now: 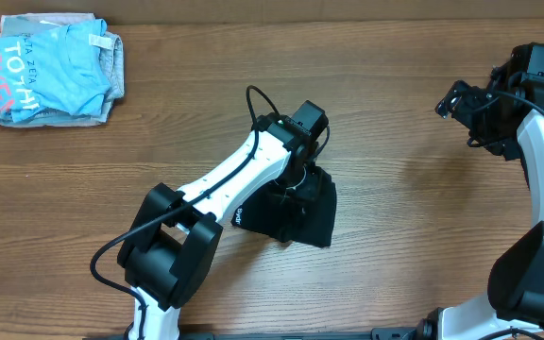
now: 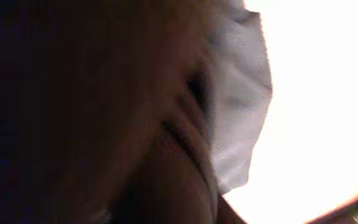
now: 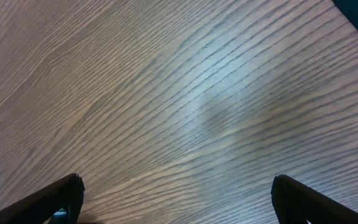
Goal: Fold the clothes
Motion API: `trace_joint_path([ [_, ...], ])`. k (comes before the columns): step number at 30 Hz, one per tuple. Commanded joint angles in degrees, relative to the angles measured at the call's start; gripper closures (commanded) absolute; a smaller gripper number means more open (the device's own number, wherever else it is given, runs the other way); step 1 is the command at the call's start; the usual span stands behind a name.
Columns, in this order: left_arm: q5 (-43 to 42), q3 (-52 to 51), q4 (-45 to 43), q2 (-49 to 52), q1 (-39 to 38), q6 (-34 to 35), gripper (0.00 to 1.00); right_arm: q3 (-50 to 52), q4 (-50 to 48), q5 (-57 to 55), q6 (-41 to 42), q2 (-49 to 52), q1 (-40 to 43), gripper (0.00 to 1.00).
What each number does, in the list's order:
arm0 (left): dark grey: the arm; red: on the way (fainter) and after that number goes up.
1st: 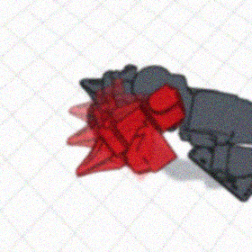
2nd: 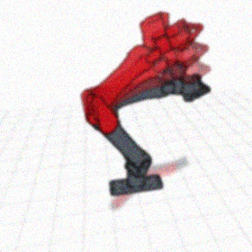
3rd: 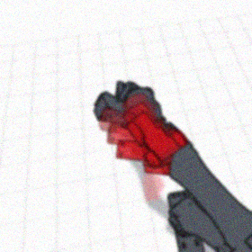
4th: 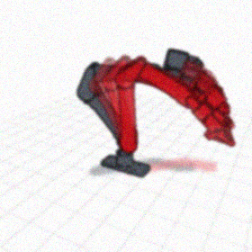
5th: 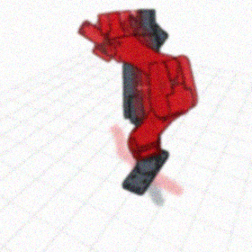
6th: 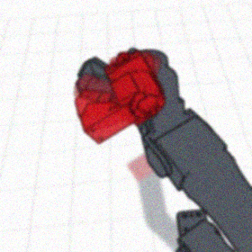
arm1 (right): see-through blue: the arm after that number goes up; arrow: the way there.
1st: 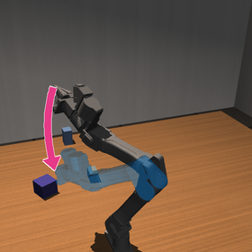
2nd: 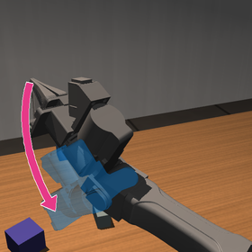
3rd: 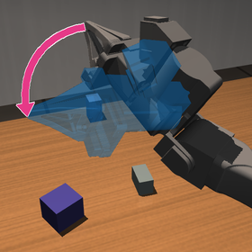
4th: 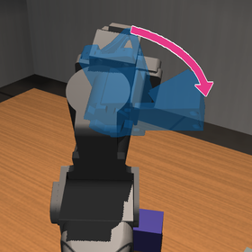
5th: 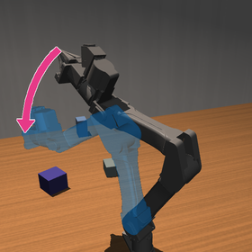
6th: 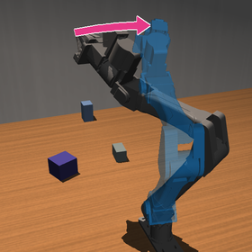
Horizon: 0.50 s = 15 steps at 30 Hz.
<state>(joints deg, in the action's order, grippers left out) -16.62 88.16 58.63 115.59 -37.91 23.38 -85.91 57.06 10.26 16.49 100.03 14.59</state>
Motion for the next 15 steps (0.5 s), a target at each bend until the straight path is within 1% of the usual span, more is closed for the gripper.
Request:
trace_joint_path([
  [1, -6.49, -0.68, -0.02, -1.60, -0.79, -4.35, 0.50, -0.42, -0.20, -0.20, -0.04, -0.79, -0.09, 0.00],
  [3, -10.38, -0.68, 0.07, -1.62, -0.79, -6.58, 0.51, -0.42, -0.20, -0.20, -0.04, -0.79, -0.11, 0.00],
  [5, -15.76, -0.50, 0.00, -1.64, -0.79, -9.81, 0.58, -0.42, -0.20, -0.20, -0.02, -0.79, -0.09, 0.00],
  [7, -19.26, 0.02, -0.04, -1.64, -0.81, -11.43, 0.64, -0.42, -0.20, -0.20, -0.02, -0.79, -0.09, 0.00],
  [10, -19.12, 0.68, -0.35, -1.64, -1.03, -11.43, 0.69, -0.42, -0.20, -0.20, -0.02, -0.79, -0.09, 0.00],
  [12, -18.01, 0.68, -0.39, -1.62, -1.16, -11.39, 0.78, -0.42, -0.20, -0.20, -0.02, -0.79, -0.09, 0.00],
  [15, -16.20, 0.42, -0.37, -1.60, -1.51, -11.30, 0.87, -0.42, -0.15, -0.20, -0.04, -0.79, -0.09, 0.00],
])
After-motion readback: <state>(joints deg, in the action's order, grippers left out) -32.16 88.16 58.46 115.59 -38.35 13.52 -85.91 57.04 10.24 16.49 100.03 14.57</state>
